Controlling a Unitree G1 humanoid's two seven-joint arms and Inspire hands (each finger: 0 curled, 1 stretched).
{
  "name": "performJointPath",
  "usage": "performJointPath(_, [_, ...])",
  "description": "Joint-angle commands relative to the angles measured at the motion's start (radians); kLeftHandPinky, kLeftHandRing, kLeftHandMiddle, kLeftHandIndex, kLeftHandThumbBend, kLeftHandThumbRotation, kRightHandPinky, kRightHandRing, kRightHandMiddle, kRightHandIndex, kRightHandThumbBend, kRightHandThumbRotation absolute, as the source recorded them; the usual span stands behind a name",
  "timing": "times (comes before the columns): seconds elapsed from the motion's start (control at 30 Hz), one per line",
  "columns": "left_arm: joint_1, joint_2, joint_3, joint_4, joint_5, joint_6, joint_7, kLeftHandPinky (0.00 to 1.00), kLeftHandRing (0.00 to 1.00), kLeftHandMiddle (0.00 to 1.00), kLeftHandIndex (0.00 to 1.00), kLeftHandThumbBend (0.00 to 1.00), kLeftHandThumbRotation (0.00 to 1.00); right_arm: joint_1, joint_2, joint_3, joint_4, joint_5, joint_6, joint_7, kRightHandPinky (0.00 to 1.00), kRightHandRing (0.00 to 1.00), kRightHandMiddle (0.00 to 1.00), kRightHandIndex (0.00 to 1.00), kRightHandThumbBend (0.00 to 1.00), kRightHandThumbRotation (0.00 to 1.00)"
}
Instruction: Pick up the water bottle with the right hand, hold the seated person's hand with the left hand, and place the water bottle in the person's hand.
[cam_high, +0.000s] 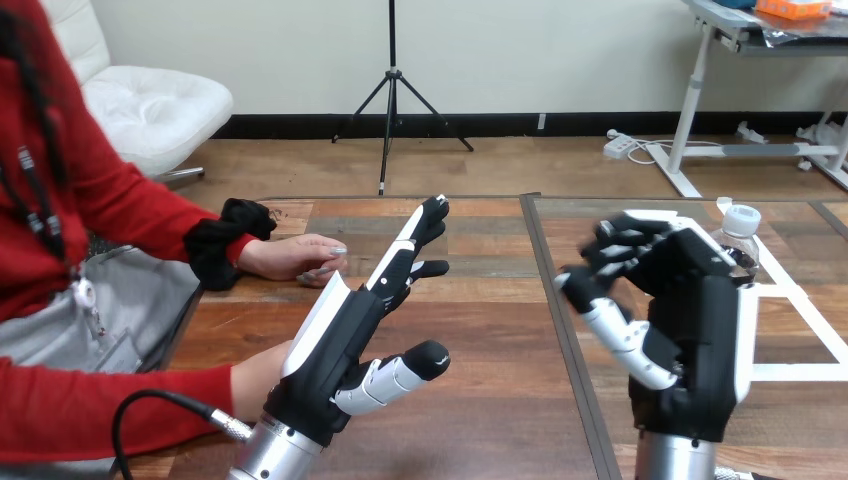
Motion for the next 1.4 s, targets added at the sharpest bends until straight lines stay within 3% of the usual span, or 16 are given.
performJointPath(0.0, [-0.022, 0.005, 0.012, -0.039, -0.01, -0.002, 0.009, 0.84, 0.97, 1.0, 1.0, 1.0, 0.97, -0.059, 0.035, 0.029, -0.005, 0.027, 0.01, 0.044, 0.04, 0.07, 0.12, 0.11, 0.86, 0.24])
performJointPath(0.1, [-0.021, 0.005, 0.012, -0.041, -0.01, 0.0, 0.009, 0.84, 0.97, 1.0, 1.0, 1.0, 0.97, -0.061, 0.034, 0.025, 0.001, 0.03, 0.007, 0.055, 0.04, 0.07, 0.12, 0.11, 0.87, 0.24])
performJointPath(0.5, [-0.019, 0.005, 0.014, -0.047, -0.003, 0.006, 0.016, 0.82, 0.96, 1.0, 1.0, 1.0, 0.96, -0.064, 0.01, -0.005, 0.0, -0.079, 0.054, 0.022, 0.1, 0.12, 0.16, 0.14, 0.95, 0.32])
performJointPath(0.73, [-0.017, 0.001, 0.014, -0.052, -0.005, 0.011, 0.019, 0.82, 0.97, 1.0, 1.0, 1.0, 0.96, -0.071, -0.016, 0.007, 0.002, -0.071, 0.063, 0.063, 0.13, 0.17, 0.22, 0.24, 0.99, 0.37])
performJointPath(1.0, [-0.02, 0.001, 0.011, -0.051, -0.013, 0.014, 0.013, 0.82, 0.97, 1.0, 1.0, 1.0, 0.96, -0.08, -0.038, 0.012, 0.006, -0.057, 0.062, 0.119, 0.31, 0.35, 0.4, 0.41, 1.0, 0.38])
performJointPath(1.37, [-0.027, -0.006, 0.004, -0.049, -0.047, 0.013, -0.005, 0.86, 0.99, 1.0, 1.0, 1.0, 0.92, -0.056, -0.06, 0.015, -0.042, -0.085, 0.125, 0.155, 0.58, 0.64, 0.65, 0.66, 1.0, 0.45])
